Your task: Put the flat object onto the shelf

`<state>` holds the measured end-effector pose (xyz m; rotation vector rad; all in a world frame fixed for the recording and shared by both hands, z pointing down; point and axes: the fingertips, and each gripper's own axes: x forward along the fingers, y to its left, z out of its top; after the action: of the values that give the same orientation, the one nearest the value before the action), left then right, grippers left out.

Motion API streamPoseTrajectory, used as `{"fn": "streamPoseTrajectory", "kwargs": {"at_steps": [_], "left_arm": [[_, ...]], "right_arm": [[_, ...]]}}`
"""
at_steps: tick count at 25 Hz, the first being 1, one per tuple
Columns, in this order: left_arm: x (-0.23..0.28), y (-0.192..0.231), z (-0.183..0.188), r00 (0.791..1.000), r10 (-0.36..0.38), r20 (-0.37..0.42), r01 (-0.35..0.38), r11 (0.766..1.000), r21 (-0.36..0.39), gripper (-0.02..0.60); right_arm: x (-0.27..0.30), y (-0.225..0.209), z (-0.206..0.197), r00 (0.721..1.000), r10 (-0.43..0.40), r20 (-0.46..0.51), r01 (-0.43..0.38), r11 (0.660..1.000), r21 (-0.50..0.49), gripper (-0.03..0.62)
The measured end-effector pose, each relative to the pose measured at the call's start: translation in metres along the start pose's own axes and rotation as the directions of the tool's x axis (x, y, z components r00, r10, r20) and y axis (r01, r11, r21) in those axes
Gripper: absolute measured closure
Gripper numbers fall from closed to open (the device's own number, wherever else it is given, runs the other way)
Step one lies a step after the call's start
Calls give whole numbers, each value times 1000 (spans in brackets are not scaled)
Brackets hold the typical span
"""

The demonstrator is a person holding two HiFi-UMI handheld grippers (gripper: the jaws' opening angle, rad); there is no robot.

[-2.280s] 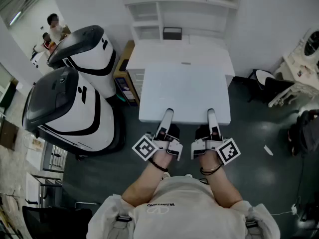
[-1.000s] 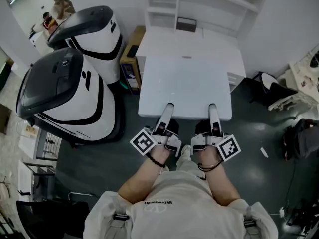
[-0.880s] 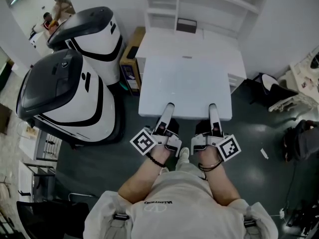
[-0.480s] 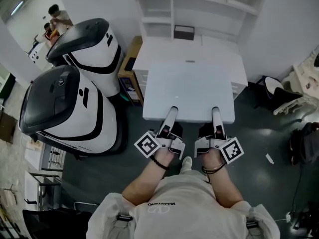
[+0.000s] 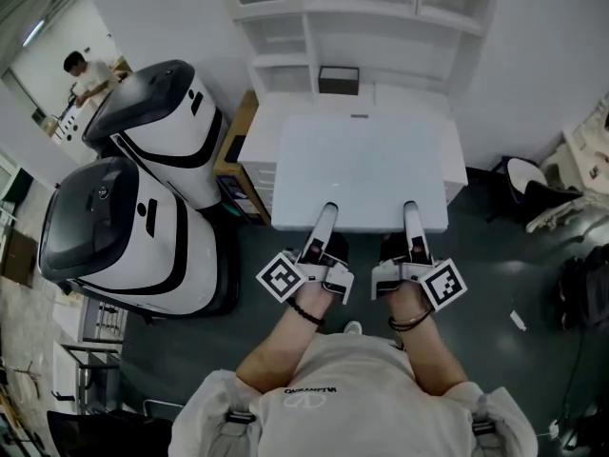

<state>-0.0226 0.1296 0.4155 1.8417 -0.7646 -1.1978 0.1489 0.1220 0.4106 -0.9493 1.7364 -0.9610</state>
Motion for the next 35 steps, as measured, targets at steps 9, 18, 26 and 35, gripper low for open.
{"fn": "streamPoseTrajectory", "kwargs": {"at_steps": [9, 18, 26, 35], "left_arm": [[47, 25, -6, 1000, 25, -11, -25, 999, 23, 258], [96, 71, 10, 999, 20, -49, -22, 999, -29, 258], [171, 119, 57, 997, -2, -79, -5, 997, -82, 258], [234, 150, 130, 994, -59, -95, 49, 994, -101, 258]], "right_arm": [[35, -32, 28, 1000, -14, -1, 14, 1000, 28, 255], [82, -65, 36, 998, -49, 36, 49, 999, 8, 255], [175, -87, 40, 995, -60, 74, 64, 997, -47, 255], [270, -90, 19, 995, -41, 95, 50, 994, -93, 255]]}}
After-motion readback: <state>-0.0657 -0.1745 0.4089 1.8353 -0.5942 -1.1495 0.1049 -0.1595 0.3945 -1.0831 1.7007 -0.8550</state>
